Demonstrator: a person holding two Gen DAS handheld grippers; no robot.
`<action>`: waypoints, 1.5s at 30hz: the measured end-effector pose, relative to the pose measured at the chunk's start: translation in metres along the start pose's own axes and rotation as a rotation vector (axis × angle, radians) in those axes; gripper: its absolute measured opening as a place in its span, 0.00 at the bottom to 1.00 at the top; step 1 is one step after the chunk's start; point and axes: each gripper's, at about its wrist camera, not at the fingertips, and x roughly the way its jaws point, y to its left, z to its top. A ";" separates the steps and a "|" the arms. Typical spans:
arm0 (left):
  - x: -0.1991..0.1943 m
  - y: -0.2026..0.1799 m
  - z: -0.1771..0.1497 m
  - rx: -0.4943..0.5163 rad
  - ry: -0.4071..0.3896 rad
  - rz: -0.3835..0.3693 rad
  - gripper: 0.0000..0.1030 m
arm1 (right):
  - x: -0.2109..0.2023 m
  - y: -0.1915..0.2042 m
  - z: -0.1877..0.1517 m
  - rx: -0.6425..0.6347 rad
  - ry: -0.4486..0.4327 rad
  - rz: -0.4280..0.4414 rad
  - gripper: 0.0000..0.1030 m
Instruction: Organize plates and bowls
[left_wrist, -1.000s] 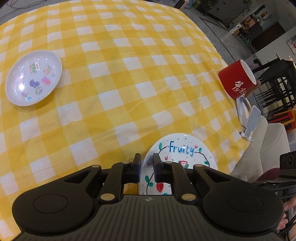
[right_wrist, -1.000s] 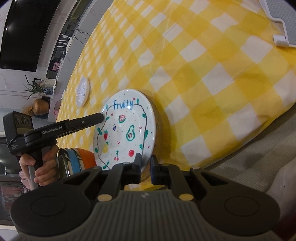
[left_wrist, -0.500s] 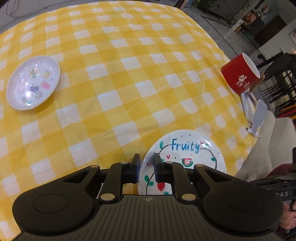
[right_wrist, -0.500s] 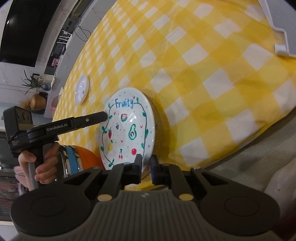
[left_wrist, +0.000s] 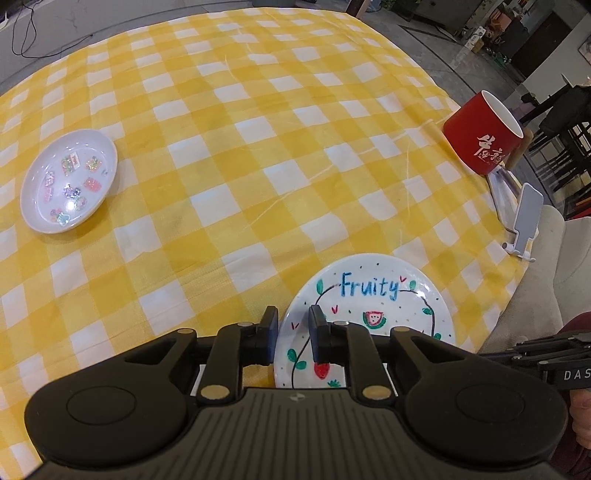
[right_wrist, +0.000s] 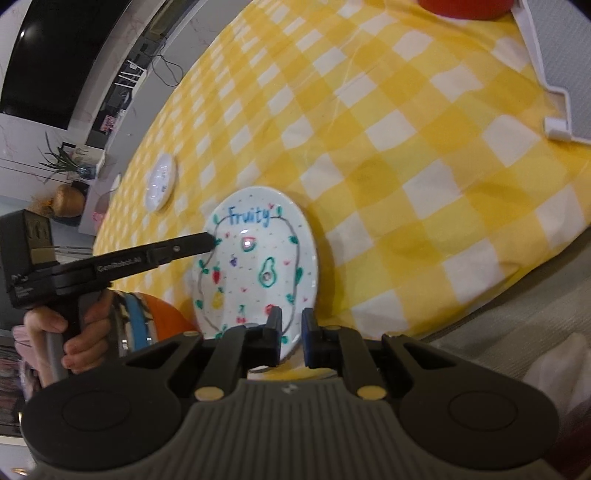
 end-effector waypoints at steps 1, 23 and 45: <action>-0.001 0.000 0.000 0.007 -0.006 0.003 0.18 | 0.000 0.000 0.000 -0.003 -0.003 -0.001 0.10; -0.047 0.008 0.000 -0.085 -0.186 -0.042 0.65 | -0.010 0.000 0.007 -0.014 -0.120 0.050 0.75; -0.115 0.043 -0.004 -0.331 -0.595 0.258 0.91 | -0.007 -0.004 0.010 0.006 -0.198 -0.003 0.93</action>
